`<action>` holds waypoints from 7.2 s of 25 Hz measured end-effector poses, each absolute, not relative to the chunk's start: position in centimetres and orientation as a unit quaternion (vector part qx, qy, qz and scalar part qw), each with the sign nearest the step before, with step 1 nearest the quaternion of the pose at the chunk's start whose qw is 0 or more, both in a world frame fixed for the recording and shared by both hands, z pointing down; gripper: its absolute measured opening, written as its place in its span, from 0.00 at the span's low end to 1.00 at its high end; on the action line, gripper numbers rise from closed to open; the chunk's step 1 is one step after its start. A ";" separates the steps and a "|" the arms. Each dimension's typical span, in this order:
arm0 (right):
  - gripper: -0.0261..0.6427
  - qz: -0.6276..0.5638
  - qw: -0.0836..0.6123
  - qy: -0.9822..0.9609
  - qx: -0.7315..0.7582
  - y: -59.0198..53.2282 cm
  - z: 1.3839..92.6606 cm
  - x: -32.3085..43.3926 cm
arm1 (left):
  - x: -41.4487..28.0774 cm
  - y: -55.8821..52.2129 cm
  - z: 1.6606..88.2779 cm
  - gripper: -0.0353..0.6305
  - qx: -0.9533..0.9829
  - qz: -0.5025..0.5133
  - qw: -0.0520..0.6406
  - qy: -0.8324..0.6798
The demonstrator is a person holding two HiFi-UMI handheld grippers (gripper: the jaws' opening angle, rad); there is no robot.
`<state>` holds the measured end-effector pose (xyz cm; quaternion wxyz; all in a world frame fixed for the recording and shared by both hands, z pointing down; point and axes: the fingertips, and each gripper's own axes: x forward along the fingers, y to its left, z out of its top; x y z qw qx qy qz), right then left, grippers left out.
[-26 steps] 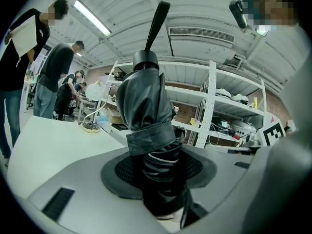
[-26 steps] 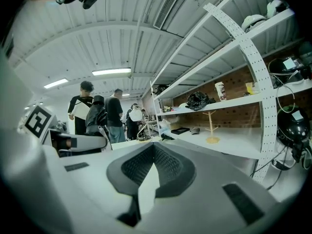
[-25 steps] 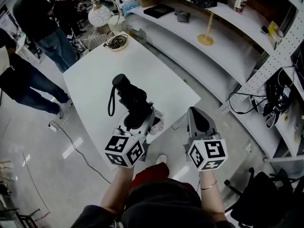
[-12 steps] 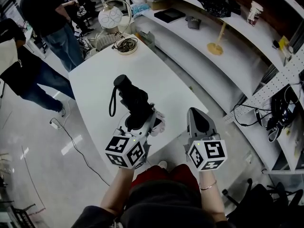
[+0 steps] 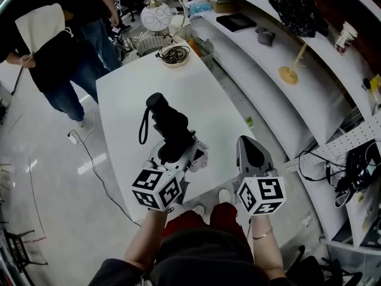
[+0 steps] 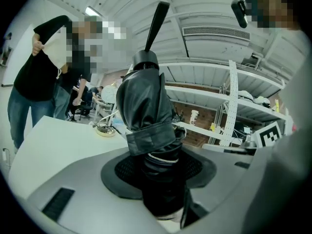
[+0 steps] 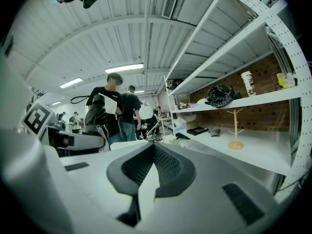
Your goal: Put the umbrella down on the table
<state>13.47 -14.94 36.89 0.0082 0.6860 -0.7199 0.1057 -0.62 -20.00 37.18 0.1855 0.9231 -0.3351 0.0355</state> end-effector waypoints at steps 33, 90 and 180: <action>0.06 0.149 0.061 -0.835 0.526 -27.6 41.6 14.7 | 0.1 -26.4 43.5 0.35 0.830 0.098 0.256 -0.486; 0.06 0.188 0.110 -0.826 0.519 -31.7 47.8 14.3 | 4.3 -34.2 57.6 0.40 0.751 0.232 0.371 -0.495; 0.06 0.036 -0.027 -0.806 0.590 -10.4 30.0 5.3 | -9.5 -12.1 31.3 0.09 0.876 -0.013 0.076 -0.476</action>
